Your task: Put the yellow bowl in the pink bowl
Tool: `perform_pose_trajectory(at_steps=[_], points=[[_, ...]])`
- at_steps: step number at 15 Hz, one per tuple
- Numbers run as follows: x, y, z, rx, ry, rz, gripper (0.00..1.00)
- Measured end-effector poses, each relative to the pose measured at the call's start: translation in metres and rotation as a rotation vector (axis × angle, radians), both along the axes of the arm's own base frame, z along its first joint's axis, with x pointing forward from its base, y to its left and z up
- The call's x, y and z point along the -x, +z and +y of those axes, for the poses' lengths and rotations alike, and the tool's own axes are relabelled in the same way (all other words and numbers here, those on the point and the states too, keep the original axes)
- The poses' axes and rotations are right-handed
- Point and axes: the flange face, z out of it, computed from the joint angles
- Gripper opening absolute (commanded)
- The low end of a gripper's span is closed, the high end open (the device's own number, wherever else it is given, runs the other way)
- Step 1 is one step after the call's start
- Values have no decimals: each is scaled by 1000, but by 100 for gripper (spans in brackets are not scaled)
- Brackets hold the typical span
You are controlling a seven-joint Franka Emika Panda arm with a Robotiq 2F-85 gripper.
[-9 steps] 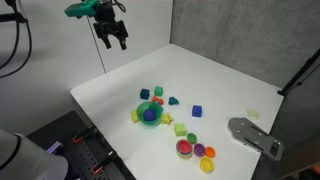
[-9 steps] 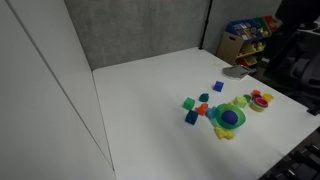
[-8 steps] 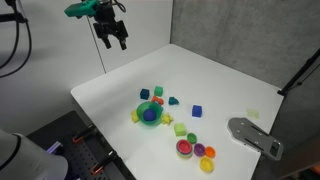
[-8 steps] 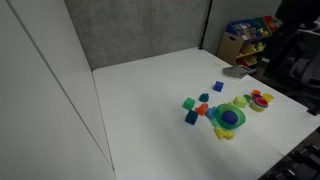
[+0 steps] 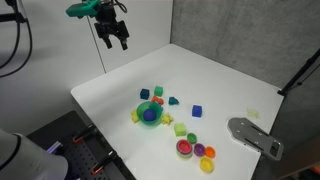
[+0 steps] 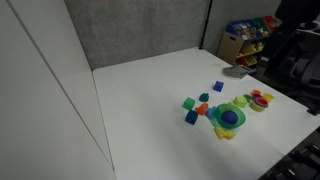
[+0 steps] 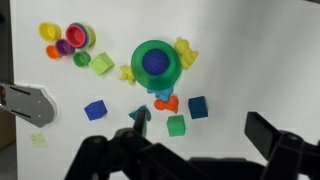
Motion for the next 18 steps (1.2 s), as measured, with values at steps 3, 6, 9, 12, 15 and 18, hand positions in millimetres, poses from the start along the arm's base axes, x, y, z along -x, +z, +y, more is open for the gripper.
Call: perform_pose_trajectory(at_steps=[3, 6, 9, 12, 15, 18], points=[[-12, 0, -17, -24, -33, -23, 100], [-26, 0, -46, -50, -88, -49, 100], [-39, -3, -83, -71, -159, -76, 100], [-49, -10, -124, -86, -236, -100, 100], [-56, -21, -164, -97, -309, -123, 100], [-61, -36, -200, -103, -374, -139, 100]])
